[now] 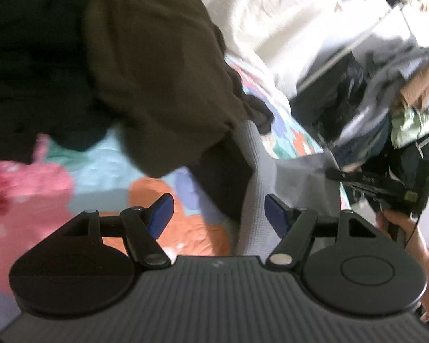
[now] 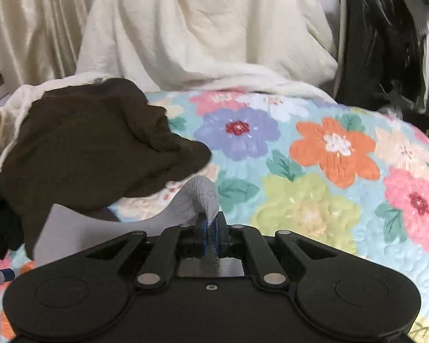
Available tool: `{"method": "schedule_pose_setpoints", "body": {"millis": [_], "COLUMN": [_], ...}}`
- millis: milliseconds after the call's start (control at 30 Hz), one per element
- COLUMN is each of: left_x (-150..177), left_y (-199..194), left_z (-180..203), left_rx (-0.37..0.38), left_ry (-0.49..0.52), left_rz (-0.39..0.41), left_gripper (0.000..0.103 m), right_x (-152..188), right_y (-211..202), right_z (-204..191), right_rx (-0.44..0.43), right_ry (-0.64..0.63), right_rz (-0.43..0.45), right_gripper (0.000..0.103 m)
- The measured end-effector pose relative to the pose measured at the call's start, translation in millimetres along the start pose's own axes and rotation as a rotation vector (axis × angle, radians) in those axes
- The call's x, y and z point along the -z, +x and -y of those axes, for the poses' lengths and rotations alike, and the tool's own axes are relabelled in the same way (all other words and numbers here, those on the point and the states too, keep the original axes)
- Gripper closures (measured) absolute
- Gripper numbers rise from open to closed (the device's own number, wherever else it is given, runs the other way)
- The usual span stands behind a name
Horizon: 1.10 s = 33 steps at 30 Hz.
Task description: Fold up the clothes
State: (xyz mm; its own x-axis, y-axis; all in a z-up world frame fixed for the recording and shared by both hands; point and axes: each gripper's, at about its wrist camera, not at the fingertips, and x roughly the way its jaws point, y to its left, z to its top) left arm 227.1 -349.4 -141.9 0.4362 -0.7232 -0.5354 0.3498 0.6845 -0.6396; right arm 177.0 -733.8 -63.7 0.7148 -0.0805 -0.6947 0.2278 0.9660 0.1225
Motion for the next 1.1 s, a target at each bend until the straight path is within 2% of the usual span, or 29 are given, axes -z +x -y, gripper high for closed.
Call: {"method": "schedule_pose_setpoints", "body": {"millis": [100,133,200,267,333,400,433,500,533,567,600,633,667,700,733,833,867,900,967,1000,1100], "left_x": [-5,-8,-15,-21,-27,-34,-38,-42,-42,-42,-38,-34,-30,-26,-22,-19,-19,-20,-25,-29,-47], "left_y": [18,23,31,38,47,57,63,77,85,92,97,100,98,90,83,41,26,10,-20,-28,-25], "left_z": [11,13,14,16,20,22,25,33,39,46,55,63,70,75,80,90,92,95,100,101,96], "left_rx": [0.015,0.031,0.062,0.056,0.037,0.042,0.057,0.071,0.047,0.019,-0.018,-0.059,-0.087,-0.096,-0.105,-0.12,-0.124,-0.123,-0.112,-0.12,-0.201], "left_ry": [0.033,0.026,0.0,0.01,0.035,0.047,0.053,0.096,0.14,0.192,0.259,0.327,0.372,0.401,0.43,0.438,0.434,0.43,0.421,0.419,0.422], "left_rz": [-0.023,-0.025,-0.032,-0.029,-0.024,-0.032,-0.042,-0.082,-0.113,-0.134,-0.134,-0.122,-0.097,-0.06,-0.022,0.106,0.149,0.19,0.262,0.283,0.286], "left_gripper": [0.034,0.033,0.033,0.033,0.033,0.033,0.033,0.033,0.035,0.039,0.048,0.074,0.084,0.088,0.089,0.093,0.1,0.1,0.1,0.1,0.1], "right_x": [0,0,6,4,5,11,16,25,30,33,37,40,40,39,37,33,30,28,18,9,-16], "right_y": [22,26,24,23,24,32,37,45,48,56,64,71,71,67,62,13,-6,-25,-46,-47,-20], "right_z": [14,20,18,19,29,43,48,46,46,40,34,28,18,9,-1,-25,-31,-36,-43,-47,-63], "right_rx": [-0.009,0.013,0.1,0.171,0.073,-0.07,-0.123,-0.15,-0.163,-0.143,-0.121,-0.1,-0.109,-0.11,-0.112,-0.098,-0.125,-0.153,-0.216,-0.244,-0.267], "right_ry": [0.045,0.076,0.094,0.089,0.149,0.239,0.28,0.273,0.268,0.246,0.223,0.2,0.145,0.09,0.034,-0.087,-0.102,-0.116,-0.123,-0.117,-0.144], "right_rz": [-0.041,-0.051,-0.034,-0.023,-0.035,-0.1,-0.133,-0.146,-0.152,-0.161,-0.17,-0.18,-0.151,-0.13,-0.108,0.079,0.143,0.207,0.278,0.286,0.227], "right_gripper": [0.097,0.093,0.062,0.055,0.049,0.04,0.04,0.036,0.033,0.027,0.026,0.028,0.062,0.093,0.093,0.094,0.094,0.094,0.094,0.094,0.094]}}
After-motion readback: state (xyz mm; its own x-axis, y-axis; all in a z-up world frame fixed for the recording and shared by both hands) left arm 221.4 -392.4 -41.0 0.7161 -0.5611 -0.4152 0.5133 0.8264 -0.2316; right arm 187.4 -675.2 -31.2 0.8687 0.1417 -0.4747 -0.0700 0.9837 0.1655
